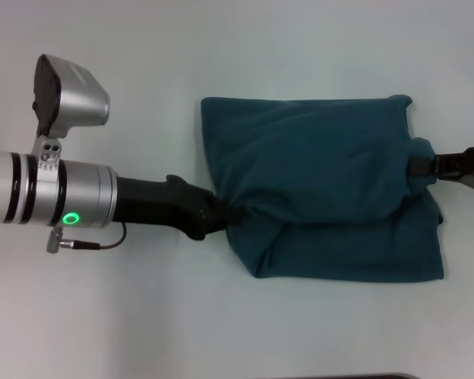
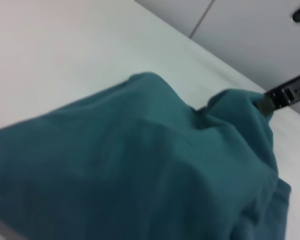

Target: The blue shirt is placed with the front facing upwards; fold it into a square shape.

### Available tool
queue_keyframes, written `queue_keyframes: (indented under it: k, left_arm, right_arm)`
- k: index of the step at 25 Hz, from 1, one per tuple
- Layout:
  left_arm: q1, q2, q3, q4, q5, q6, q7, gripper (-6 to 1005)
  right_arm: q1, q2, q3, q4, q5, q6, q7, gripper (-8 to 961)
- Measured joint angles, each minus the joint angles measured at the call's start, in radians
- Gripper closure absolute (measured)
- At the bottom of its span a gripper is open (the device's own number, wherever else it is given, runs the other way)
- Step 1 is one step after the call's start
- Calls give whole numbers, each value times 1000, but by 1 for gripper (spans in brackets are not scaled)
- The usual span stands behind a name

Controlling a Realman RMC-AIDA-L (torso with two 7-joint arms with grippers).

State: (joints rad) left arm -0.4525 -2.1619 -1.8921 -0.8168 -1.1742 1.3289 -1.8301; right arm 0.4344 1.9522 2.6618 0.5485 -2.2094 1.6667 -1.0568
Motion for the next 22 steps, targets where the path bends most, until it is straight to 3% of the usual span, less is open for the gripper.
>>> queue_keyframes:
  k: [3, 8, 22]
  left_arm:
    - [5, 2, -1, -6, 13, 28, -1, 844]
    - [6, 2, 0, -8, 14, 43, 0, 983]
    - [9, 20, -54, -18, 65, 47, 5, 981]
  right_arm:
    - [-5, 1, 0, -3, -2, 2, -6, 873]
    - [-9, 2, 0, -8, -1, 5, -15, 872]
    - [-29, 1, -9, -16, -9, 29, -47, 869]
